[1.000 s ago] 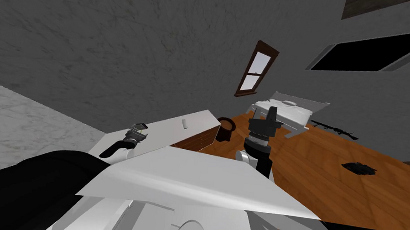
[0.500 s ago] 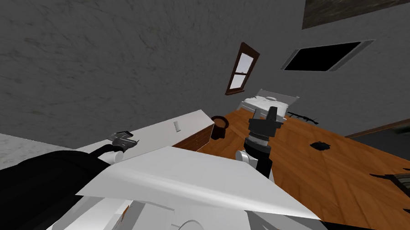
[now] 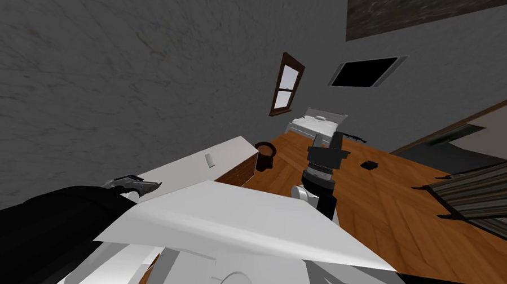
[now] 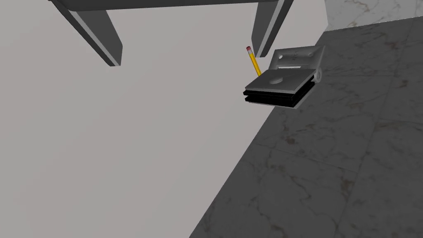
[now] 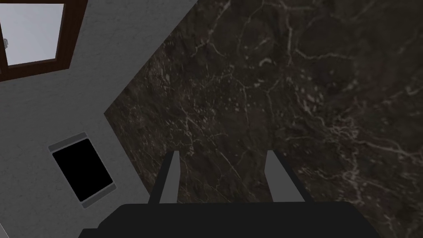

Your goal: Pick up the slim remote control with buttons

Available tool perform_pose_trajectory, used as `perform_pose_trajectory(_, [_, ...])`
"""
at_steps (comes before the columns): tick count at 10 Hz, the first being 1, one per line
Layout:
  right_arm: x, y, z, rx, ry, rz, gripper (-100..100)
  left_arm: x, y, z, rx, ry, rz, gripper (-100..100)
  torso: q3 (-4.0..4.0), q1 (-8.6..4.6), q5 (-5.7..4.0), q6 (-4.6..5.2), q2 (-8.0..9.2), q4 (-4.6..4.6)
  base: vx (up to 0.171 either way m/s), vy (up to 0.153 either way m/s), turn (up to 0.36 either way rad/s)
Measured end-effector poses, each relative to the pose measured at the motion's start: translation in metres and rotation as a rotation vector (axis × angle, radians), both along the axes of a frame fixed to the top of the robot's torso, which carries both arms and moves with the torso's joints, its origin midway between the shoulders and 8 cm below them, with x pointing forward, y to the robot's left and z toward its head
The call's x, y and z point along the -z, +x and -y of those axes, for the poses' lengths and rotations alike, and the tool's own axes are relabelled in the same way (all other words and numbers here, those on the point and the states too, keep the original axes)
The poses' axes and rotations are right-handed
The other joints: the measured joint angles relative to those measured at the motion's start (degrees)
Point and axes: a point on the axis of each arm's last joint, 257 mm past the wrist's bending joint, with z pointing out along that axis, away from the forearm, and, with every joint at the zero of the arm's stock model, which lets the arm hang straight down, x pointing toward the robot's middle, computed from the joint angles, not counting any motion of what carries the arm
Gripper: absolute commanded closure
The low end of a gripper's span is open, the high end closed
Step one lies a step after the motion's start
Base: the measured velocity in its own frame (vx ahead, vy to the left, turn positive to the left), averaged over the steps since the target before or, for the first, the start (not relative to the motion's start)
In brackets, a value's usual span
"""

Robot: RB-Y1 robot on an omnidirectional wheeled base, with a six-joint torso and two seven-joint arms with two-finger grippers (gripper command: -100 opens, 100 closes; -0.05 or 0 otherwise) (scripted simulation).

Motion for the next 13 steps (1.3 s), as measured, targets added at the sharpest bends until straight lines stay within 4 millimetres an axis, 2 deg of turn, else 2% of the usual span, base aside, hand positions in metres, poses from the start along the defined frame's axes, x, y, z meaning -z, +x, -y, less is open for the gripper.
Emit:
perform_pose_trajectory(1, [0.000,0.000,0.000,0.000,0.000,0.000,0,0.005,-0.006,0.001,-0.017,-0.020,-0.012,-100,0.02,0.04,0.01,-0.05,0.04,0.00,0.041,-0.040,-0.286])
perform_pose_trajectory(4, [0.000,0.000,0.000,0.000,0.000,0.000,0,0.020,-0.054,-0.012,-0.162,-0.123,-0.022,-100,-0.07,0.04,0.00,0.05,-0.13,-0.02,0.075,-0.020,-0.252])
perform_pose_trajectory(7, [0.000,0.000,0.000,0.000,0.000,0.000,0,0.033,-0.093,-0.019,-0.294,-0.215,-0.024,-100,0.16,0.12,0.02,-0.04,0.28,0.06,-0.006,-0.006,-0.134])
perform_pose_trajectory(10, [0.000,0.000,0.000,0.000,0.000,0.000,0,0.042,-0.126,-0.015,-0.397,-0.296,-0.033,-100,-0.24,-0.06,-0.02,0.02,-0.41,-0.09,0.173,-0.043,-0.368])
perform_pose_trajectory(13, [0.000,0.000,0.000,0.000,0.000,0.000,0,0.053,-0.166,-0.012,-0.541,-0.397,-0.020,-100,-0.12,0.03,0.00,0.02,-0.20,-0.05,0.096,0.000,-0.220])
